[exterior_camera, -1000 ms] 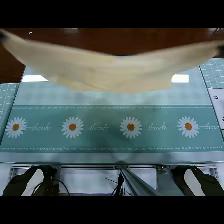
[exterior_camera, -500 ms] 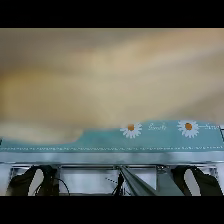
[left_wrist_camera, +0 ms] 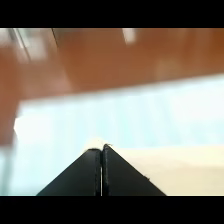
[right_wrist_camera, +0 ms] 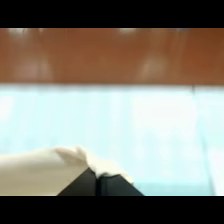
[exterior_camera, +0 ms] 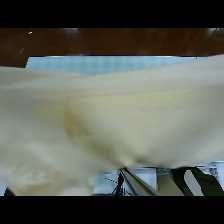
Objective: Fold the shirts.
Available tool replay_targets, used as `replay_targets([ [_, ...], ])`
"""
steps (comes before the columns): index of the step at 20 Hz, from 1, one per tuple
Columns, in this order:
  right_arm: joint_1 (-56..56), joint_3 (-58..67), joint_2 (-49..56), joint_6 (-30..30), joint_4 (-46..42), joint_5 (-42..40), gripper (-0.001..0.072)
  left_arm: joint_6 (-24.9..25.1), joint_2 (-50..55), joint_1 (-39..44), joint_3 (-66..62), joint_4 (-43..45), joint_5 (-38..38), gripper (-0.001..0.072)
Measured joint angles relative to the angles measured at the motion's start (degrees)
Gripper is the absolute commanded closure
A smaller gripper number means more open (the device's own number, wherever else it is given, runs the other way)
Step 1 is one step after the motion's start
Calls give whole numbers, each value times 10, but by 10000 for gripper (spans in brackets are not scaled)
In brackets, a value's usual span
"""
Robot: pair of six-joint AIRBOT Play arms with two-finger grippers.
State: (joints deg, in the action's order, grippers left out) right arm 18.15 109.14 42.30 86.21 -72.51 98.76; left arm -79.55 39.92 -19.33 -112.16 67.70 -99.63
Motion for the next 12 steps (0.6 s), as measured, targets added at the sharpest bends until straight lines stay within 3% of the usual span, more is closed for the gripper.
replay_targets([
  [5, -45, -136, 112, -6, -51, 20, 687, -18, 63, 1, 161, -13, 15, 689],
  [12, -70, -192, 340, -14, -42, -137, 687, 18, 263, 48, 259, -48, 195, 688],
])
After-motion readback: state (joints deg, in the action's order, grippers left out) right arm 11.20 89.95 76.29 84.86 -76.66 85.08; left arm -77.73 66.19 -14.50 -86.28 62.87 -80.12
